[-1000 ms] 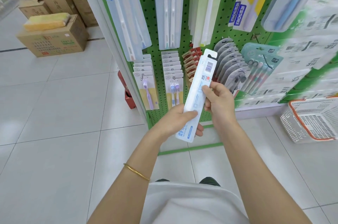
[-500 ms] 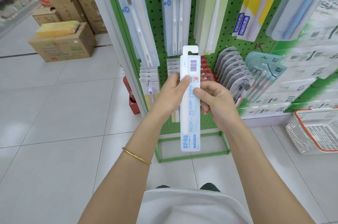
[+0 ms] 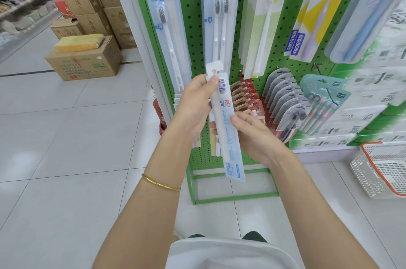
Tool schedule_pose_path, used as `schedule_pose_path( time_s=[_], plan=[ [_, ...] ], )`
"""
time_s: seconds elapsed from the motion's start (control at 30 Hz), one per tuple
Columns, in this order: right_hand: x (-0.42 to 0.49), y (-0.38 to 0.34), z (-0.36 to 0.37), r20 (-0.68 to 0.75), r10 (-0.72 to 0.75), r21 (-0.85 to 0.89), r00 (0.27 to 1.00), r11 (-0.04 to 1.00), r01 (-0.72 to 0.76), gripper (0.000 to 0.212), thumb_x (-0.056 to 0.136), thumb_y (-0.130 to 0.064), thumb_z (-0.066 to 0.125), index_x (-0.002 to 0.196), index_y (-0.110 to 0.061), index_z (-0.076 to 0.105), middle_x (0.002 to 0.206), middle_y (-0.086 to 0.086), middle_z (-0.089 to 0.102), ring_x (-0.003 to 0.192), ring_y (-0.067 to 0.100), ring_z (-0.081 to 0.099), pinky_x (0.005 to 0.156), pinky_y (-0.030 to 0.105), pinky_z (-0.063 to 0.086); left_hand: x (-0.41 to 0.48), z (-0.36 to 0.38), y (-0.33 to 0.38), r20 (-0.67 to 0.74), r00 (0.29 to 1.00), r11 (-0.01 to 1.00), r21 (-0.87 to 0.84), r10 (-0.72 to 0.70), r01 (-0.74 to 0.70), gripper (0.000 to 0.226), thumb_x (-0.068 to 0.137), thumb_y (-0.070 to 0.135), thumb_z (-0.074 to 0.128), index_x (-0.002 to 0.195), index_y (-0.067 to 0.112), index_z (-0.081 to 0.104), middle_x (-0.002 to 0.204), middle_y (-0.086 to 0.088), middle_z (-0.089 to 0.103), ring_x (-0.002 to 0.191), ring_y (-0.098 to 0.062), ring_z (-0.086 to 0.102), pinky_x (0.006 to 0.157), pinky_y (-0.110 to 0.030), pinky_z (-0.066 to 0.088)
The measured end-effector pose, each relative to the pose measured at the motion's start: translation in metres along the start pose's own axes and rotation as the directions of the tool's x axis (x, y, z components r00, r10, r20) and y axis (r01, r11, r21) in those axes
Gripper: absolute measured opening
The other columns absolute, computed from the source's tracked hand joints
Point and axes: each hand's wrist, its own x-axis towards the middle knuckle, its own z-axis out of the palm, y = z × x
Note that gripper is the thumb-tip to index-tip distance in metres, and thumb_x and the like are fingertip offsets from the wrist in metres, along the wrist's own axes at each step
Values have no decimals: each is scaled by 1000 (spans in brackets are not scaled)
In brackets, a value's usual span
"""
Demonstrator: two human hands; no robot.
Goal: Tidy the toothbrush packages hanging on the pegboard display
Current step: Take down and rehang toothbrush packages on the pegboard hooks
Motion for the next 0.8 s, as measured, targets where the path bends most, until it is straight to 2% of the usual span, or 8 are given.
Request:
schedule_pose_path(
  time_s=[0.1, 0.17, 0.27, 0.37, 0.43, 0.53, 0.7, 0.8],
  plan=[
    [3, -1, 6, 142, 4, 119, 990, 993, -21, 86, 59, -45, 86, 121, 5, 53, 102, 16, 70, 96, 29, 67, 83, 39, 54, -1, -5, 9, 32, 999, 997, -76, 2, 1, 20, 102, 14, 41, 91, 10, 57, 86, -4, 61, 82, -17, 56, 78, -32, 49],
    [6, -4, 14, 125, -34, 81, 992, 996, 24, 81, 57, -45, 87, 116, 0, 56, 88, 6, 69, 86, 25, 67, 83, 42, 54, -3, -10, 14, 17, 1000, 999, -51, 17, -16, 20, 101, 17, 41, 101, 9, 59, 89, -2, 65, 83, -15, 59, 74, -28, 49],
    [15, -18, 32, -75, -171, -132, 982, 978, 160, 59, 64, -35, 83, 110, -8, 57, 80, -2, 65, 70, 19, 66, 73, 39, 54, -6, -18, 24, -60, 994, 993, 79, 89, -84, 29, 101, 27, 42, 117, 9, 58, 107, -7, 66, 102, -19, 63, 90, -34, 51],
    [24, -38, 53, -242, -330, -426, 912, 881, 206, 36, 74, -28, 78, 102, -19, 57, 89, 5, 63, 73, 25, 66, 71, 39, 54, -10, -23, 42, -95, 974, 972, 131, 207, -194, 34, 100, 38, 39, 111, 13, 60, 110, -8, 67, 101, -16, 64, 93, -33, 51],
    [29, -50, 67, -264, -421, -543, 868, 808, 227, 35, 74, -29, 79, 98, -22, 55, 88, 2, 60, 75, 22, 62, 69, 34, 54, -12, -27, 54, -111, 947, 941, 196, 301, -276, 23, 98, 35, 47, 104, 16, 60, 105, -9, 66, 93, -10, 63, 87, -28, 52],
    [38, -65, 89, -238, -537, -670, 810, 694, 263, 40, 73, -35, 78, 97, -16, 51, 81, -6, 51, 66, 5, 46, 62, 22, 42, -9, -31, 67, -121, 899, 885, 270, 421, -379, 11, 93, 24, 59, 101, 16, 60, 91, 2, 64, 78, 0, 59, 72, -14, 48],
    [59, -73, 112, -240, -625, -734, 742, 617, 283, 47, 73, -43, 74, 92, -12, 45, 73, -4, 39, 59, 8, 34, 54, 27, 34, 0, -39, 85, -192, 844, 849, 299, 500, -435, 11, 92, 19, 61, 83, 17, 55, 66, 14, 49, 58, 1, 44, 55, -10, 37],
    [68, -76, 119, -242, -653, -757, 718, 590, 281, 47, 74, -44, 73, 91, -13, 42, 72, -5, 37, 58, 10, 34, 52, 25, 30, 3, -41, 91, -198, 835, 849, 258, 514, -461, 2, 92, 15, 60, 93, 15, 58, 80, 4, 62, 71, -2, 55, 63, -14, 47]
  ],
)
